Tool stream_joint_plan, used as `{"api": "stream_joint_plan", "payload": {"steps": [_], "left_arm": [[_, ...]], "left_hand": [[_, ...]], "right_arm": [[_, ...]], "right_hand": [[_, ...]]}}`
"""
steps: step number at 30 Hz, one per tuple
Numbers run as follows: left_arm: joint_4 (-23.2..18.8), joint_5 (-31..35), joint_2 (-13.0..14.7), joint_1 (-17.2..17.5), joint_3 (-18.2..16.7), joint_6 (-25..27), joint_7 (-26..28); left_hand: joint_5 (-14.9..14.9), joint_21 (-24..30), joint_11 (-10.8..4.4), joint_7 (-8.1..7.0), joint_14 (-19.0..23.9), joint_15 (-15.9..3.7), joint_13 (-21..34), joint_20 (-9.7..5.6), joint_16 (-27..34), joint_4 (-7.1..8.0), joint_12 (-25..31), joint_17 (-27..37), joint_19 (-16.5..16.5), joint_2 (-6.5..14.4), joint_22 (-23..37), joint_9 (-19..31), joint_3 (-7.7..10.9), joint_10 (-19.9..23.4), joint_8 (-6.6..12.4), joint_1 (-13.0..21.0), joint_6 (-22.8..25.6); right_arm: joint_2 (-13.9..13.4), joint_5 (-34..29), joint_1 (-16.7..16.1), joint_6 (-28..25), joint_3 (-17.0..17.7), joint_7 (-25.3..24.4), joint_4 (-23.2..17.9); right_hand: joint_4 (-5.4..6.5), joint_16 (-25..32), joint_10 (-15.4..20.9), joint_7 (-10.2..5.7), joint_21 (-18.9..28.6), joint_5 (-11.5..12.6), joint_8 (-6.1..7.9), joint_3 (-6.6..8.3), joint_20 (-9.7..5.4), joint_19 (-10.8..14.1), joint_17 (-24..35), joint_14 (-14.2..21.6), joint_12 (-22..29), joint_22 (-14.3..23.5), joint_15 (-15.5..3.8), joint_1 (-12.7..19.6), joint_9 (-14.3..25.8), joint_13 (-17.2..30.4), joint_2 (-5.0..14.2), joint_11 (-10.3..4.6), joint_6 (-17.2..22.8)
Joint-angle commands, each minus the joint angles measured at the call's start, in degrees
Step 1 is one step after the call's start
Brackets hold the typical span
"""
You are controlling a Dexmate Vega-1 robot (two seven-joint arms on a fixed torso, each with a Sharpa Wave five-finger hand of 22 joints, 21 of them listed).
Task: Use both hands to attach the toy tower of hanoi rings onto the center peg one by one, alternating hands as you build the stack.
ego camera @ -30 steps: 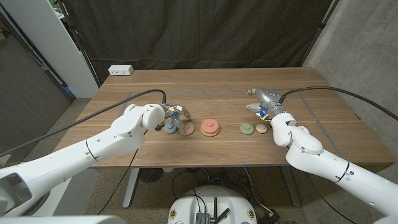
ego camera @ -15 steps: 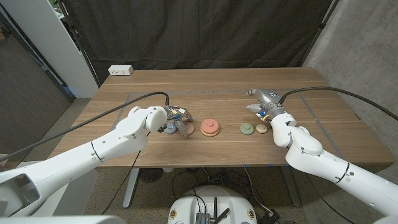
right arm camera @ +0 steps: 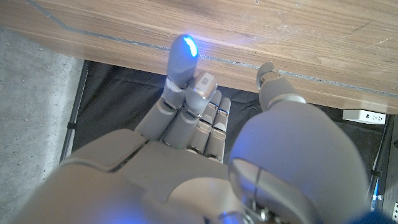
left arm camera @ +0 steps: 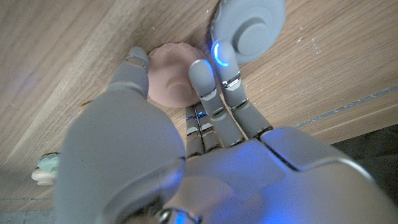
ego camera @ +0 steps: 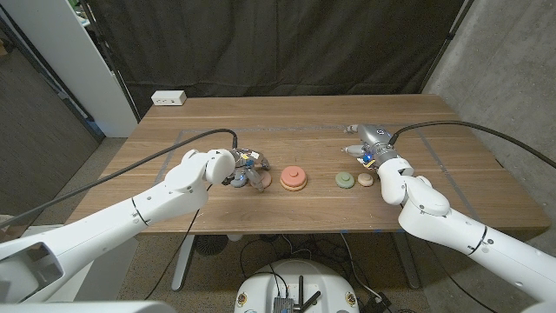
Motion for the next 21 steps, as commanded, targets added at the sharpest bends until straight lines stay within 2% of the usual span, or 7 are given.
{"api": "stream_joint_plan", "payload": {"steps": [1, 4, 5, 7, 21], "left_arm": [[0.93, -0.71, -0.08, 0.26, 0.20, -0.08, -0.01], [0.41, -0.60, 0.15, 0.50, -0.01, 0.30, 0.25], [0.28, -0.63, 0.19, 0.53, -0.08, 0.39, 0.24], [0.08, -0.58, 0.28, 0.54, -0.10, 0.51, 0.17], [-1.36, 1.12, 0.75, 0.22, 0.46, 2.19, -2.42]], "left_hand": [[0.40, 0.16, -0.32, -0.17, -0.42, -1.36, 0.22, -5.79, -0.26, -0.07, 0.62, -0.14, 0.40, 0.24, 0.21, 0.06, -0.11, 1.09, 0.48, 1.11, 0.88], [0.52, 0.26, -0.38, -0.22, -0.06, -1.37, 0.20, -5.86, -0.03, -0.25, 0.90, -0.13, 0.54, 0.67, 0.24, 0.08, 0.07, 2.11, 1.02, 2.03, 2.50], [0.58, 0.33, -1.07, -0.43, 0.33, -1.36, 0.20, -5.85, 0.31, -0.32, 1.27, 0.09, 0.66, 0.88, 0.26, 0.09, 0.16, 3.29, 1.16, 2.57, 3.07], [0.66, 0.45, -1.28, -0.64, 0.78, -1.38, 0.27, -5.88, 0.71, -0.38, 1.56, 0.38, 0.94, 1.19, 0.30, 0.11, 0.29, 4.22, 1.36, 3.15, 3.81], [0.93, 0.86, -1.13, -0.47, 1.72, -1.39, 0.91, -5.96, 1.42, -0.54, 2.43, 0.96, 2.00, 1.67, 0.31, 0.23, 0.46, 7.69, 2.03, 5.47, 6.91]], "right_arm": [[0.54, -0.22, 0.46, -0.46, -0.52, 0.28, 0.29], [0.71, -0.16, 0.30, -0.62, -0.52, 0.03, 0.28], [0.77, -0.10, 0.24, -0.65, -0.49, -0.07, 0.29], [0.87, -0.05, 0.22, -0.82, -0.55, -0.10, 0.34], [0.80, 0.66, -0.19, -0.68, -0.46, -0.67, 0.36]], "right_hand": [[0.05, -0.34, 0.24, 0.08, 0.26, 0.45, -0.33, 0.45, 0.10, -0.25, 0.11, -0.07, 0.03, -0.11, 0.08, -0.11, 0.11, 0.08, 0.28, 0.00, 0.59], [0.06, -0.36, 0.25, 0.11, 0.30, 0.46, -0.37, 0.47, 0.10, -0.22, 0.10, -0.07, 0.03, -0.10, 0.08, -0.12, 0.11, 0.08, 0.32, 0.02, 0.55], [0.06, -0.37, 0.31, 0.12, 0.30, 0.46, -0.36, 0.47, 0.10, -0.23, 0.10, -0.07, 0.05, -0.11, 0.08, -0.12, 0.11, 0.07, 0.32, 0.03, 0.57], [0.08, -0.47, 0.28, 0.15, 0.34, 0.45, -0.39, 0.46, 0.11, -0.27, 0.04, -0.04, 0.02, -0.15, 0.08, -0.22, 0.11, 0.06, 0.36, 0.14, 0.59], [0.09, -0.69, 0.18, 0.40, 0.41, 0.52, -0.57, 0.64, 0.08, -0.29, -0.06, -0.07, -0.04, -0.27, 0.07, -0.22, 0.11, 0.05, 0.74, 0.21, 0.31]]}}
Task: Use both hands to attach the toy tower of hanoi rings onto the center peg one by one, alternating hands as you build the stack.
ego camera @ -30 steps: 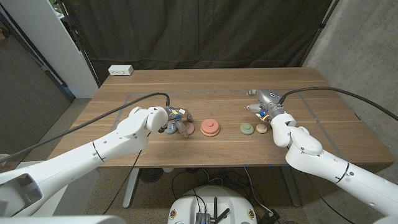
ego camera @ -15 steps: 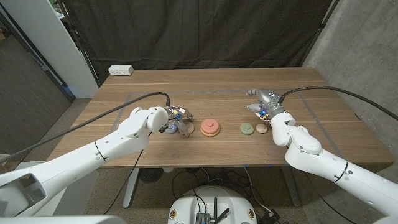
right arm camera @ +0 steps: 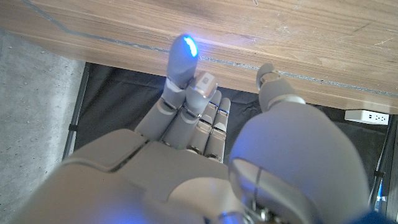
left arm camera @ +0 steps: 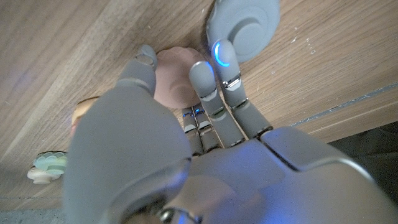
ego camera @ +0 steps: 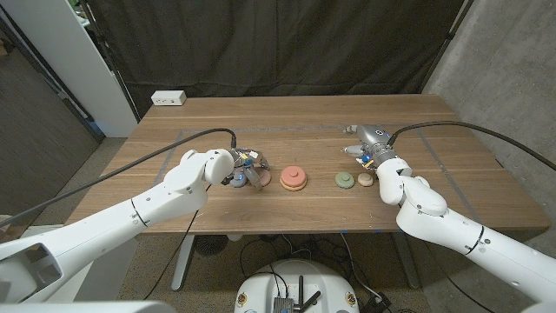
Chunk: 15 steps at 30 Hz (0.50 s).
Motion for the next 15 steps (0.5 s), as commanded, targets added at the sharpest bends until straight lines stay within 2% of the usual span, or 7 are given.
{"api": "stream_joint_plan", "payload": {"steps": [1, 15], "left_arm": [[-1.15, 1.27, 0.30, -0.10, 0.40, 1.50, -1.85], [-0.58, 2.50, -0.51, -0.17, 1.14, 1.44, -1.89]], "left_hand": [[0.50, 0.36, 0.16, 0.16, 0.84, -0.68, 1.28, -5.43, 0.29, -0.28, 0.64, 0.27, 1.01, 0.21, 0.14, 0.04, 0.36, 1.70, 0.35, 1.42, 0.88], [0.64, 0.43, -0.17, 0.25, 1.54, -0.68, 1.81, -5.41, 0.60, -0.24, 0.71, 0.73, 1.70, 0.40, 0.08, 0.12, 0.45, 2.84, 0.40, 2.90, 2.03]], "right_arm": [[0.05, 0.91, -0.41, 0.08, 0.13, -0.66, 0.14], [0.03, 1.65, -0.48, 0.82, 0.30, -1.42, 0.51]], "right_hand": [[-0.14, -0.15, 0.25, 0.40, 0.30, 0.53, -0.14, 0.43, -0.13, -0.09, 0.12, -0.15, -0.01, -0.02, 0.07, 0.17, 0.11, 0.04, 0.39, 0.24, 0.33], [-0.11, -0.58, 0.40, 0.39, 0.43, 0.52, -0.09, 0.44, -0.10, -0.14, -0.15, -0.23, 0.01, -0.08, 0.06, -0.06, 0.11, 0.03, 0.61, 0.31, 0.63]]}}
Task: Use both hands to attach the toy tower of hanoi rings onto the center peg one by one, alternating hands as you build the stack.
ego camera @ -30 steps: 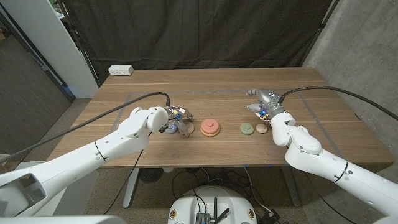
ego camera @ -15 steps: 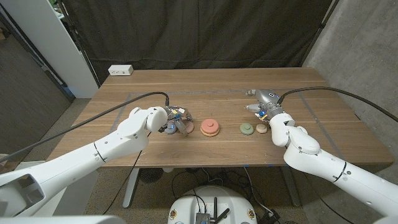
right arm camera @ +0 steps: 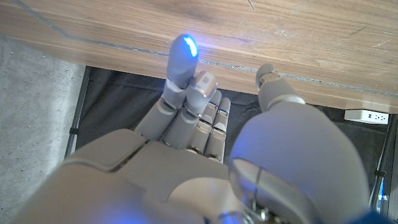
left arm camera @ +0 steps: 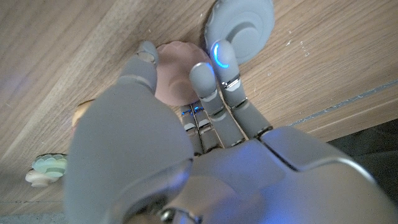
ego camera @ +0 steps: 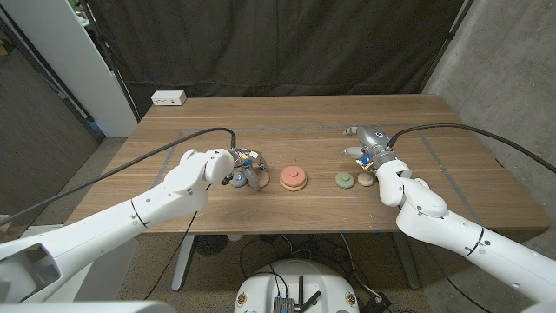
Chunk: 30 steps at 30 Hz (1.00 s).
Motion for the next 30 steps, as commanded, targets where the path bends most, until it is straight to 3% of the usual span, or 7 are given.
{"api": "stream_joint_plan", "payload": {"steps": [1, 9, 23, 30], "left_arm": [[0.32, 1.01, -0.56, -0.22, 0.69, -0.04, -0.56], [0.50, 0.95, -0.79, 0.27, 0.44, -0.32, 0.19], [0.44, -0.84, -1.16, 1.55, -0.76, -0.43, 3.11], [0.34, -1.61, -1.28, 1.51, -1.07, -0.62, 4.20]], "left_hand": [[0.25, 0.18, -0.21, -0.11, 0.71, -0.46, 1.89, -4.86, 0.57, -0.05, 0.08, 0.33, 0.58, 0.02, 0.13, 0.09, 0.26, 0.81, 0.22, 1.12, 0.79], [0.35, 0.02, -0.94, -0.14, 0.55, -0.48, 2.29, -4.92, 0.15, 0.05, 0.27, 0.13, 0.67, 0.25, 0.06, 0.13, 0.28, 1.98, 0.24, 1.85, 1.59], [0.92, -0.28, -1.61, -0.02, 2.06, -0.53, 4.12, -5.02, -0.14, -0.24, 2.07, -0.68, 3.28, 2.25, -0.17, 0.46, 1.55, 8.17, 1.40, 7.13, 6.43], [1.20, -0.42, -1.66, 0.06, 3.61, -0.52, 5.21, -4.97, 0.16, -0.01, 2.04, -0.33, 3.93, 2.30, -0.24, 0.63, 1.46, 8.70, 1.30, 7.82, 7.02]], "right_arm": [[0.00, 0.71, -0.05, 0.54, 0.14, -0.54, 0.25], [0.01, 0.78, -0.39, -0.04, 0.07, -0.68, -0.20], [0.08, 0.33, 0.14, -0.20, -0.63, -0.45, -0.26], [0.05, 0.05, 0.39, -0.10, -0.67, -0.43, -0.31]], "right_hand": [[-0.10, -0.24, 0.14, 0.04, 0.36, 0.52, -0.10, 0.45, -0.11, -0.23, 0.08, -0.14, 0.03, 0.07, 0.06, -0.07, 0.11, 0.02, 0.61, -0.04, 0.32], [-0.04, -0.22, 0.26, 0.08, 0.58, 0.51, -0.13, 0.47, -0.11, -0.09, 0.25, -0.05, 0.05, 0.20, 0.08, -0.26, 0.11, 0.03, 0.72, -0.14, 0.30], [-0.31, -0.70, -0.01, 0.33, 0.62, 0.51, -0.31, 0.87, -0.13, -0.31, 0.02, -0.27, -0.04, 0.05, 0.04, 0.13, 0.12, 0.05, 1.29, 0.10, -0.01], [-0.31, -0.75, 0.04, 0.36, 0.68, 0.48, -0.29, 0.88, -0.12, -0.32, 0.05, -0.22, -0.02, 0.05, 0.05, 0.10, 0.12, 0.06, 1.33, 0.13, 0.05]]}}
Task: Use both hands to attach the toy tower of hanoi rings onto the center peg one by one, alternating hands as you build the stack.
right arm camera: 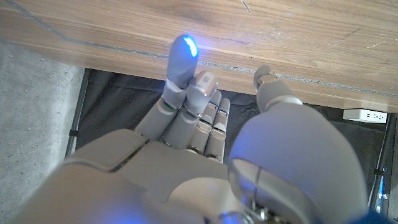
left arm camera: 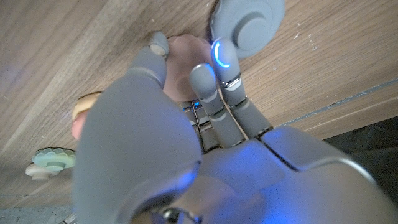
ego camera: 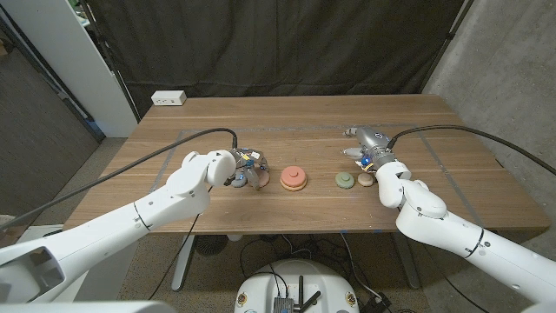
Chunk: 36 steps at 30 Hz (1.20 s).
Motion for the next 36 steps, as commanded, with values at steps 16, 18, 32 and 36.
{"api": "stream_joint_plan", "payload": {"steps": [16, 18, 32, 36], "left_arm": [[-0.04, -3.68, -0.28, -0.51, -1.31, -0.91, 3.97], [-0.18, -3.68, -0.23, -0.66, -1.32, -0.96, 4.12], [-1.38, -3.43, 0.55, -1.91, -1.61, -1.53, 3.35], [-1.78, -3.33, 0.84, -2.00, -1.86, -1.82, 3.27]], "left_hand": [[0.77, -0.33, -3.12, 0.89, 1.55, 0.05, 6.53, -4.20, -0.34, 0.37, -0.06, 0.55, 0.62, 0.27, 0.02, 0.33, 0.09, 5.28, -0.21, 1.13, 0.62], [0.78, -0.36, -3.18, 0.96, 1.49, 0.04, 6.59, -4.18, -0.42, 0.38, -0.10, 0.49, 0.61, 0.30, 0.01, 0.34, 0.09, 5.21, -0.21, 1.13, 0.63], [0.85, -0.63, -2.99, 1.20, 1.57, 0.02, 8.23, -4.15, -1.12, 0.56, -0.38, 0.75, 0.61, 0.41, 0.03, 0.49, -0.16, 5.47, -0.59, 1.26, 0.72], [0.84, -0.73, -2.78, 1.14, 1.72, 0.02, 8.67, -4.13, -1.18, 0.60, -0.50, 0.93, 0.58, 0.43, 0.02, 0.52, -0.26, 5.53, -0.67, 1.23, 0.79]], "right_arm": [[-0.11, -0.55, 0.47, 0.02, 0.22, 0.11, -0.09], [-0.12, -0.46, 0.45, 0.05, 0.30, 0.11, -0.08], [-0.02, -0.58, 0.10, -0.12, 0.60, -0.61, -0.28], [0.01, -0.56, -0.15, -0.34, 0.73, -0.84, -0.46]], "right_hand": [[0.08, -0.32, 0.26, 0.44, 0.50, 0.45, 0.07, 0.48, 0.09, -0.24, 0.35, 0.22, 0.05, -0.05, -0.16, 0.16, 0.12, 0.09, 0.42, 0.16, 0.51], [0.09, -0.29, 0.30, 0.48, 0.55, 0.45, 0.09, 0.49, 0.09, -0.19, 0.38, 0.25, 0.06, -0.01, -0.15, 0.15, 0.12, 0.10, 0.44, 0.15, 0.55], [0.06, -0.21, 0.53, 0.56, 0.62, 0.48, 0.14, 0.55, 0.09, -0.16, 0.54, 0.38, 0.14, -0.04, -0.15, 0.17, 0.12, 0.13, 0.48, 0.17, 0.76], [0.05, -0.19, 0.70, 0.61, 0.56, 0.48, 0.16, 0.55, 0.09, -0.23, 0.58, 0.40, 0.19, -0.13, -0.15, 0.16, 0.12, 0.14, 0.46, 0.17, 0.82]]}}
